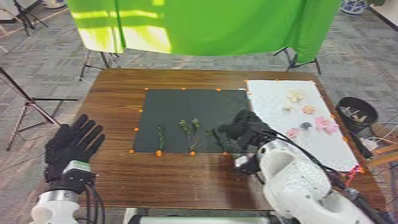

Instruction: Arrange flowers

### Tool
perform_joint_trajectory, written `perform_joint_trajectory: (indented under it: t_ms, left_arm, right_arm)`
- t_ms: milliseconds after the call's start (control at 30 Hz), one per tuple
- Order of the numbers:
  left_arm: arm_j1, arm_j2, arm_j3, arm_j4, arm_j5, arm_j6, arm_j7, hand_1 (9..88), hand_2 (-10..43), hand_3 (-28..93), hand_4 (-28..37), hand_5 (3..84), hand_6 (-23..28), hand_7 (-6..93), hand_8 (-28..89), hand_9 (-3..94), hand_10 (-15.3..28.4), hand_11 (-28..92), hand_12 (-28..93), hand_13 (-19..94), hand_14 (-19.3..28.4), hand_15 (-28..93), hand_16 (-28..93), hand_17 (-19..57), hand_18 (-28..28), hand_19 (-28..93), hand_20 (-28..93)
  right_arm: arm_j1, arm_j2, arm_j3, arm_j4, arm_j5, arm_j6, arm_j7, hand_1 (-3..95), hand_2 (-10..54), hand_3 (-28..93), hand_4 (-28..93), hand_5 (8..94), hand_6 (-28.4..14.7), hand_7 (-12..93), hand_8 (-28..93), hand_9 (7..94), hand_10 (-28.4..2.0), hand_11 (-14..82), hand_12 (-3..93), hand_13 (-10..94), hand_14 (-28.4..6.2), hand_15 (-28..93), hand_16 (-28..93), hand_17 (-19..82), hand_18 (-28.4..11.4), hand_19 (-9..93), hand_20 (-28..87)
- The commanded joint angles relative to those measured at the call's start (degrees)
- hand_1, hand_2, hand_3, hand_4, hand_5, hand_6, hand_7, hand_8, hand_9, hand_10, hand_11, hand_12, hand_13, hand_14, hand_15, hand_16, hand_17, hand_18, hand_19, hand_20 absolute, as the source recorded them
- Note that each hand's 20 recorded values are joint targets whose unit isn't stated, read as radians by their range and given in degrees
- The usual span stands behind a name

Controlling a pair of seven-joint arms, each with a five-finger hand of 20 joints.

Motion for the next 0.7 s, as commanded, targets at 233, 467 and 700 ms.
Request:
perform_joint_trajectory:
  t_ms: [233, 467, 700]
  left_arm:
    - [0.91, -0.83, -0.32, -0.42, 0.01, 0.19, -0.43, 28.4, 15.4, 73, -28.0, 42.6, 9.8, 15.4, -8, 34.5, 16.4, 28, 12, 25, 17.4, 44, -7, -6.3, 15.1, 36, 9]
    - [0.16, -0.90, 0.47, -0.10, 0.16, 0.05, -1.06, 28.5, 15.5, 73, -28.1, 42.6, 9.8, 15.4, -8, 34.5, 16.5, 28, 12, 25, 17.4, 44, -7, -6.3, 15.2, 36, 9]
    - [0.10, -0.91, 0.77, 0.41, -0.14, 0.17, -1.92, 28.5, 15.6, 72, -28.1, 42.7, 9.8, 15.4, -8, 34.6, 16.5, 28, 12, 25, 17.4, 44, -7, -6.3, 15.2, 36, 9]
  right_arm:
    - [-2.26, 1.23, 3.94, -2.65, 1.84, -18.93, 2.82, 30.2, 9.7, 75, -19, 90.2, -2.9, 20, -10, 85.5, -17.3, 16.0, 18.8, 76, -14.4, 60, 27, 45, -22.6, 93, 36]
    - [-2.28, -0.03, 3.51, -2.83, 3.12, -19.78, 2.30, 29.5, 9.8, 74, -19, 90.8, -2.7, 17, -10, 85.8, -16.7, 14.2, 17.9, 77, -14.7, 59, 27, 45, -23.0, 93, 35]
    - [-1.29, -0.55, 1.07, 0.07, 2.11, -15.68, 2.30, 29.1, 10.1, 74, -19, 86.9, -2.5, 14, -10, 81.9, -15.6, 11.0, 16.2, 77, -14.7, 54, 27, 44, -22.7, 92, 32]
